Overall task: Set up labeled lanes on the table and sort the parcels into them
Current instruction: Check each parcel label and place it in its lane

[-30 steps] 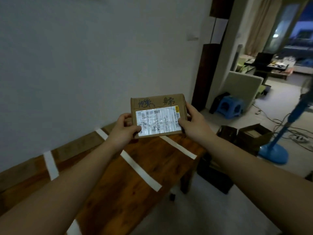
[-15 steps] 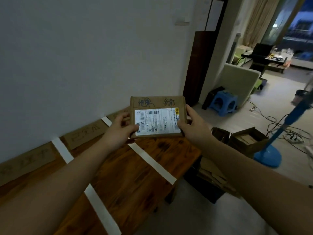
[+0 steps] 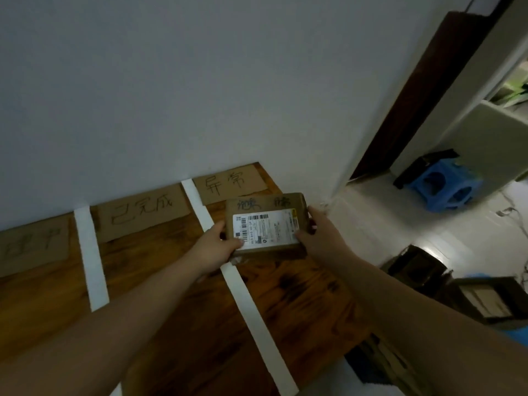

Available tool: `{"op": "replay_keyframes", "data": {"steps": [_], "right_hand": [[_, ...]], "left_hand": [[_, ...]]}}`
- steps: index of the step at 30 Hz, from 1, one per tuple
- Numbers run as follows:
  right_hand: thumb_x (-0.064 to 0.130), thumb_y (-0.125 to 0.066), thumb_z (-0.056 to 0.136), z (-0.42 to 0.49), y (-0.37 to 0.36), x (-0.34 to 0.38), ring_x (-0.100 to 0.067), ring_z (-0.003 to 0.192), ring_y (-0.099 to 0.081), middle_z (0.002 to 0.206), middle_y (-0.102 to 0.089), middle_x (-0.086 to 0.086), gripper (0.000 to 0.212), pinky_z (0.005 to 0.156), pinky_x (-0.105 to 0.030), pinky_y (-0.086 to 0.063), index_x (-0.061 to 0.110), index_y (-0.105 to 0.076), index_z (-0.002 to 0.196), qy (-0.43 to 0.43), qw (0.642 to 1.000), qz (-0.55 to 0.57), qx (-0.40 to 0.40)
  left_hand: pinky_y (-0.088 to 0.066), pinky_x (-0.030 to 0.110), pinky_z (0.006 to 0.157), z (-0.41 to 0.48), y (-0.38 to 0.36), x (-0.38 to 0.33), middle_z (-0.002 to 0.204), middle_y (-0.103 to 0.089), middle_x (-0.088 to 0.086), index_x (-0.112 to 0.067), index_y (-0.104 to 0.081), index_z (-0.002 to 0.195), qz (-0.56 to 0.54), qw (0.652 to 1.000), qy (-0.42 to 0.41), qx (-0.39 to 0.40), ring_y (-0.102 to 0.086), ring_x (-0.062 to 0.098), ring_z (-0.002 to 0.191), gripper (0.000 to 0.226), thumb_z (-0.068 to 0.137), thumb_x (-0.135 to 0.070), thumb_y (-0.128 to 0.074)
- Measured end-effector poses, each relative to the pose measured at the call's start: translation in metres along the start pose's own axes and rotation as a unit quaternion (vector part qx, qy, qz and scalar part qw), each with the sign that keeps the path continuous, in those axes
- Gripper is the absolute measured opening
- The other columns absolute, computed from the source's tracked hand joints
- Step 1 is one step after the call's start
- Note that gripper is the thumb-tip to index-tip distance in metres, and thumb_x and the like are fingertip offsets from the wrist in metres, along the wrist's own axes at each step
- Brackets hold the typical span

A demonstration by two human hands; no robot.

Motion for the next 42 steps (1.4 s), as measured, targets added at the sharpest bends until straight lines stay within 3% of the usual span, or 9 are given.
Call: {"op": "replay_keyframes", "data": {"steps": [5,9,13,16,21,26,32,37,42], "right_hand": [[0.015,-0.057,0.094,0.066,-0.012,-0.013,-0.014,0.112,-0.054,0.120,-0.051,0.010,0.052,0.086,-0.024,-0.046,0.024,-0.038,0.141,0.049,0.996,-0.026,0.073],[0.017,-0.056,0.095,0.109,-0.021,-0.034,-0.005,0.087,-0.061,0.117,-0.054,0.017,0.049,0.058,-0.014,-0.046,0.039,-0.037,0.134,0.065,0.986,-0.016,0.154],[0.021,-0.057,0.093,0.128,-0.030,-0.053,-0.011,0.116,-0.051,0.134,-0.053,0.008,0.056,0.093,-0.022,-0.040,0.036,-0.033,0.142,0.085,0.973,-0.033,0.214],[0.024,-0.057,0.094,0.137,-0.036,-0.061,-0.015,0.123,-0.047,0.133,-0.051,0.008,0.057,0.104,-0.031,-0.039,0.037,-0.031,0.143,0.085,0.967,-0.043,0.236],[0.035,-0.055,0.092,0.156,-0.047,-0.059,-0.021,0.130,-0.044,0.144,-0.043,0.007,0.063,0.106,-0.046,-0.040,0.040,-0.022,0.146,0.103,0.963,-0.062,0.239],[0.034,-0.053,0.093,0.174,-0.059,-0.053,-0.023,0.135,-0.038,0.153,-0.033,0.001,0.072,0.111,-0.044,-0.035,0.031,-0.012,0.152,0.101,0.963,-0.061,0.243],[0.043,-0.054,0.090,0.178,-0.056,-0.040,-0.026,0.139,-0.031,0.154,-0.028,-0.001,0.077,0.113,-0.046,-0.031,0.028,-0.012,0.152,0.115,0.957,-0.083,0.253],[0.045,-0.048,0.096,0.144,-0.039,0.030,-0.029,0.141,-0.025,0.156,-0.023,-0.006,0.069,0.114,-0.042,-0.026,0.019,-0.017,0.152,0.195,0.942,-0.148,0.230],[0.047,-0.043,0.098,0.063,-0.068,0.131,-0.026,0.143,-0.024,0.159,-0.019,-0.004,0.065,0.112,-0.036,-0.027,0.020,-0.021,0.152,0.294,0.904,-0.165,0.261]], "left_hand": [[-0.046,0.039,0.101,0.027,-0.010,0.005,0.129,-0.054,-0.001,-0.024,-0.031,0.142,-0.012,0.997,0.012,-0.078,-0.053,0.021,0.118,0.066,0.087,-0.012,-0.065],[-0.040,0.028,0.096,0.036,-0.027,0.004,0.132,-0.048,-0.006,-0.024,-0.023,0.147,0.000,0.990,0.032,-0.138,-0.045,0.016,0.124,0.074,0.087,-0.007,-0.064],[-0.041,0.029,0.100,0.042,-0.042,0.007,0.140,-0.046,-0.001,-0.021,-0.028,0.145,0.033,0.983,0.048,-0.175,-0.046,0.012,0.122,0.069,0.088,-0.006,-0.063],[-0.040,0.033,0.104,0.045,-0.047,0.011,0.142,-0.044,-0.001,-0.021,-0.027,0.146,0.059,0.978,0.065,-0.189,-0.045,0.015,0.126,0.066,0.090,-0.010,-0.061],[-0.037,0.032,0.105,0.054,-0.045,0.009,0.143,-0.046,-0.004,-0.024,-0.028,0.146,0.075,0.974,0.071,-0.202,-0.042,0.016,0.132,0.060,0.094,-0.012,-0.055],[-0.033,0.025,0.103,0.071,-0.039,-0.002,0.146,-0.042,-0.001,-0.023,-0.023,0.148,0.118,0.967,0.080,-0.210,-0.038,0.016,0.134,0.059,0.097,-0.010,-0.049],[-0.025,0.040,0.113,0.056,-0.022,-0.006,0.153,-0.026,-0.004,-0.021,-0.019,0.150,0.139,0.953,0.103,-0.250,-0.022,0.023,0.143,0.069,0.093,-0.028,-0.056],[-0.022,0.043,0.116,-0.010,0.027,-0.013,0.158,-0.015,0.002,-0.021,-0.018,0.150,0.182,0.930,0.144,-0.285,-0.017,0.024,0.144,0.071,0.092,-0.038,-0.054],[-0.029,0.042,0.113,-0.128,0.105,0.002,0.155,-0.025,0.008,-0.019,-0.027,0.149,0.197,0.900,0.170,-0.349,-0.030,0.028,0.139,0.069,0.091,-0.045,-0.054]]}}
Point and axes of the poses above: each hand's wrist, its own z-axis towards the middle knuckle, its own y-axis out of the back of the hand, x = y × z, the point moved 7 cm from there along z, towards the middle knuckle
